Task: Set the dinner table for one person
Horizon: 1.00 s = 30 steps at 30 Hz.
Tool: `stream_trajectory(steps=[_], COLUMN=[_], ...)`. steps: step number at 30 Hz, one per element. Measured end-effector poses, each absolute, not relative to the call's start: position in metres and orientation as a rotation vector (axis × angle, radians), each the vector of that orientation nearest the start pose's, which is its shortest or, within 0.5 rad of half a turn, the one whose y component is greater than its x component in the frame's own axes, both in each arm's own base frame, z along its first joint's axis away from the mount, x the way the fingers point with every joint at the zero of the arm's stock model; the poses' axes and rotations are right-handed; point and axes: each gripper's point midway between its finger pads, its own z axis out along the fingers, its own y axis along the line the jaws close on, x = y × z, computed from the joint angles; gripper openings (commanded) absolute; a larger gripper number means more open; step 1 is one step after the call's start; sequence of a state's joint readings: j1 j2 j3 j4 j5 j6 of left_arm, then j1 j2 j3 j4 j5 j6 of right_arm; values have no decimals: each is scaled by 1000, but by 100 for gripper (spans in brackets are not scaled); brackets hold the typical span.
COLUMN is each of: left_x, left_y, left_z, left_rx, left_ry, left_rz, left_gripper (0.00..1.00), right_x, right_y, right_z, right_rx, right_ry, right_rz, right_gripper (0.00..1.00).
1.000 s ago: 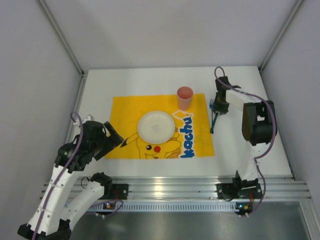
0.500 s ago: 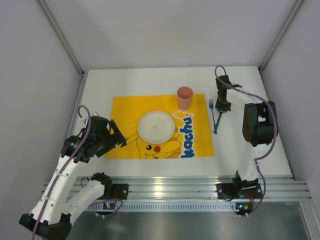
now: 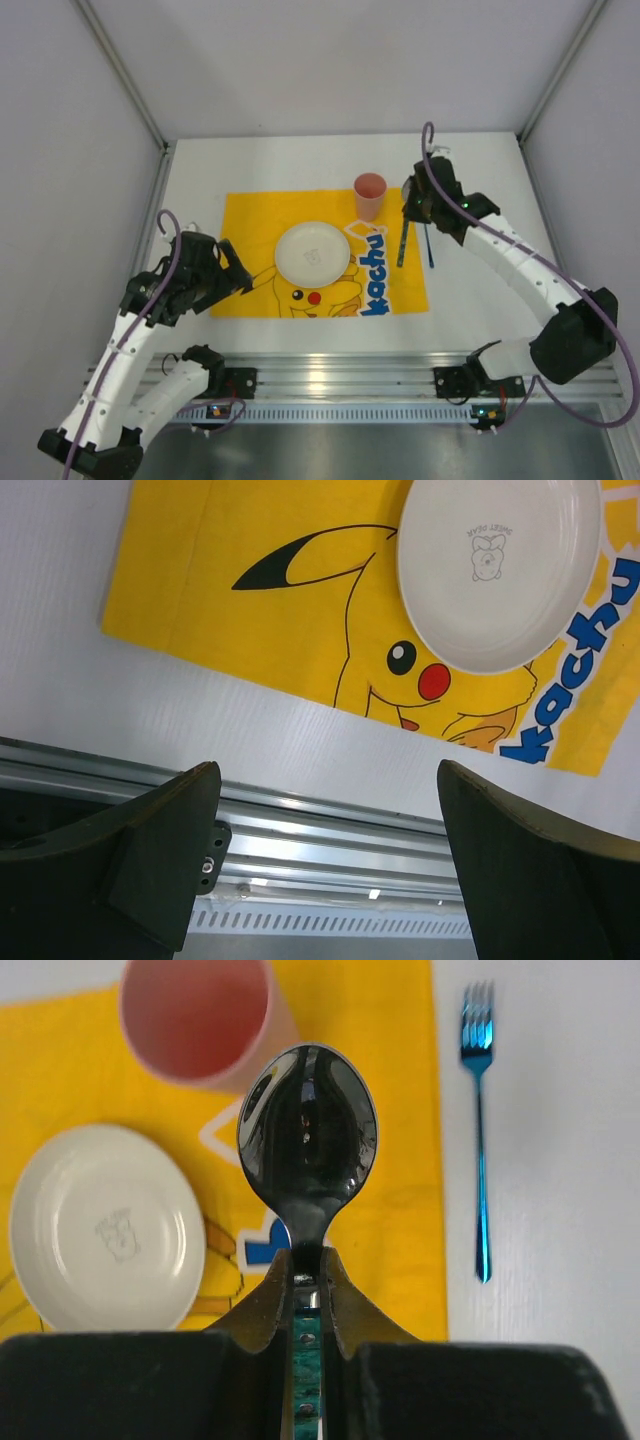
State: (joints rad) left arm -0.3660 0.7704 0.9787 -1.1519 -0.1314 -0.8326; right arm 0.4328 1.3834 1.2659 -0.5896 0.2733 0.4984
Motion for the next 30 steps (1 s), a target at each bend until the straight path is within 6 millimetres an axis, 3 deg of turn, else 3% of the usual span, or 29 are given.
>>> stream_trajectory(steps=[2,4,6,9,21,27,29,30], left_x=[167,165,163,159,151,143,142,140], left_y=[-73,-74,-73,-72,-68,-63,-62,-61], left_z=[188,191,193,197,210,214,216,216], left_rx=[-636,-635,-637,-644,-705,-747,-759,-763], left_ry=[2444,2431,2418,2399,2351,2324,2318,2317], left_rz=[-342,-359,-371,-388,-418,-422,-424,-424], left_gripper=[94,94,94,94,93,93,93,93], right_x=[337,314,296,285,303,316,319,320], right_y=[160,173,176,178,189,189,189,189], right_z=[187,146,113,85,44,41,43,44], right_rx=[131,70,23,-34,-123,-102,-86,-78], right_ry=[2315,2418,2508,2581,2636,2616,2606,2600], right_rz=[231,226,187,132,27,-20,-29,-31], right_gripper=[0,0,0,0,0,1,18,34])
